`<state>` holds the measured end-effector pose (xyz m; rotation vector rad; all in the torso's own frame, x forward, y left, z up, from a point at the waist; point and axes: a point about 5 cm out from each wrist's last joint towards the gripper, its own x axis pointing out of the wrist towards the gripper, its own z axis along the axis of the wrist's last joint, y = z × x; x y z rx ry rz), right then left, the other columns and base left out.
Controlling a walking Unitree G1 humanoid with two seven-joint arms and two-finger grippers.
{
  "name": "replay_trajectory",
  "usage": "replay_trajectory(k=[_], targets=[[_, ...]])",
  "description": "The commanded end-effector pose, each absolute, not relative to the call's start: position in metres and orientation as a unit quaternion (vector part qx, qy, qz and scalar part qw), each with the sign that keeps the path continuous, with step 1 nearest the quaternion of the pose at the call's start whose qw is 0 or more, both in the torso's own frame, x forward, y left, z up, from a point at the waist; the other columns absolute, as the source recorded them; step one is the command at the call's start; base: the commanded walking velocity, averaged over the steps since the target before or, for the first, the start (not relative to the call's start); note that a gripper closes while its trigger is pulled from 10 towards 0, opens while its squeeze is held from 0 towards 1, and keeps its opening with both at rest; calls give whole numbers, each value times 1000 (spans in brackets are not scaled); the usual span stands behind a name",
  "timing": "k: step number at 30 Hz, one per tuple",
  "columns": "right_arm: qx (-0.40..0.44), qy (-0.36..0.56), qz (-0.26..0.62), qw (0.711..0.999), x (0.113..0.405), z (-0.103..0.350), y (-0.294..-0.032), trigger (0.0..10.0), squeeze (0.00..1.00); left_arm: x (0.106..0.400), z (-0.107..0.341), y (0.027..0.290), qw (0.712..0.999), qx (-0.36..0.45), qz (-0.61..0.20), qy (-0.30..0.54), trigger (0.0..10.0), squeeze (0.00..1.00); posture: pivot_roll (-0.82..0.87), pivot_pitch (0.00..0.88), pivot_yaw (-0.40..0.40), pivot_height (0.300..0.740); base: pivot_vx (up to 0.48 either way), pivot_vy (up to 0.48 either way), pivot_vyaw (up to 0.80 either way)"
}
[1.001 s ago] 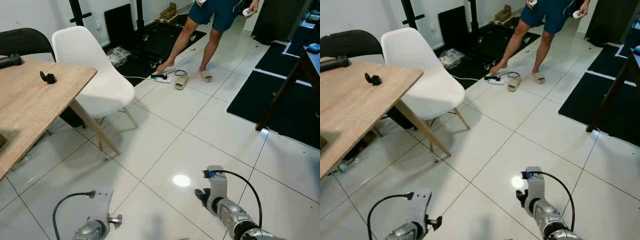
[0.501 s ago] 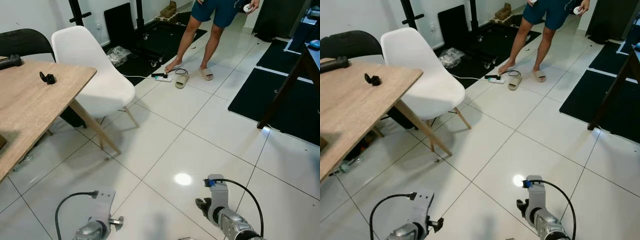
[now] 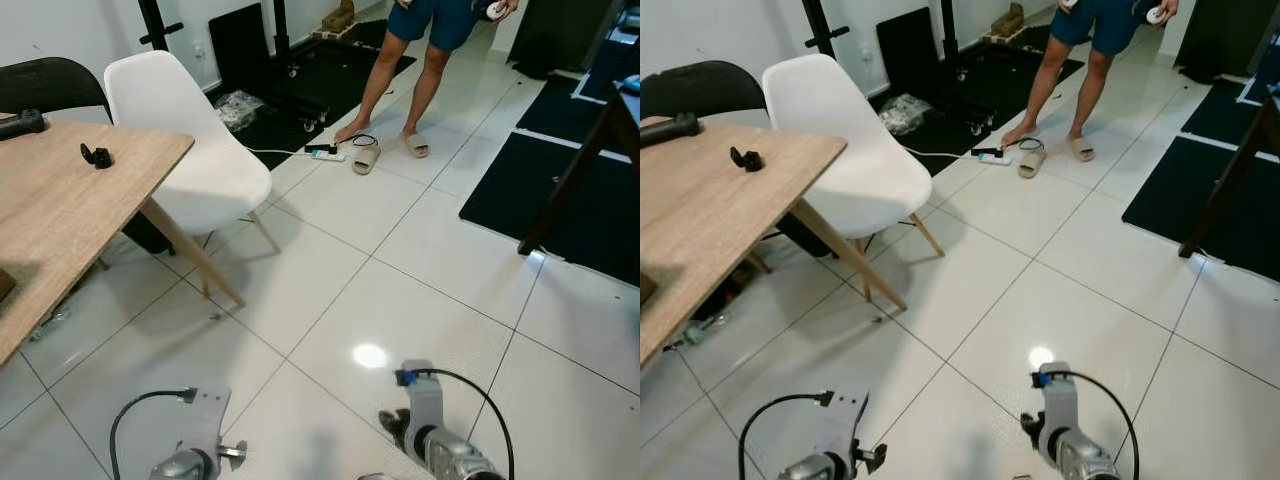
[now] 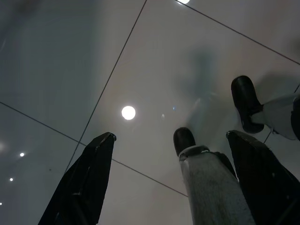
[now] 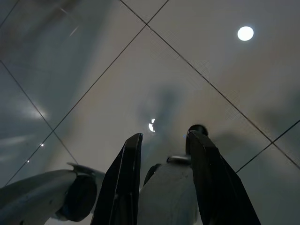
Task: Picking trash to rubbish bin
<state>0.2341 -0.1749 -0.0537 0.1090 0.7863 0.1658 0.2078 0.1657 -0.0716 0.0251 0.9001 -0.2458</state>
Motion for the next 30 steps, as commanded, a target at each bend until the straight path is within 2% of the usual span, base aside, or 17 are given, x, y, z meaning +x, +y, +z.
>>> replay_trajectory(k=[1, 20, 30], targets=[[59, 396, 79, 913, 228, -59, -173, 10000, 0, 201, -75, 170, 887, 16, -117, 447, 10000, 0, -135, 132, 85, 740, 0, 0, 0], [50, 387, 73, 918, 235, -53, -180, 10000, 0, 204, -74, 166, 889, 8, -112, 443, 10000, 0, -129, 123, 62, 740, 0, 0, 0], [44, 374, 45, 925, 246, -44, -197, 10000, 0, 208, -71, 173, 895, 2, -92, 436, 10000, 0, -95, 104, 38, 740, 0, 0, 0]])
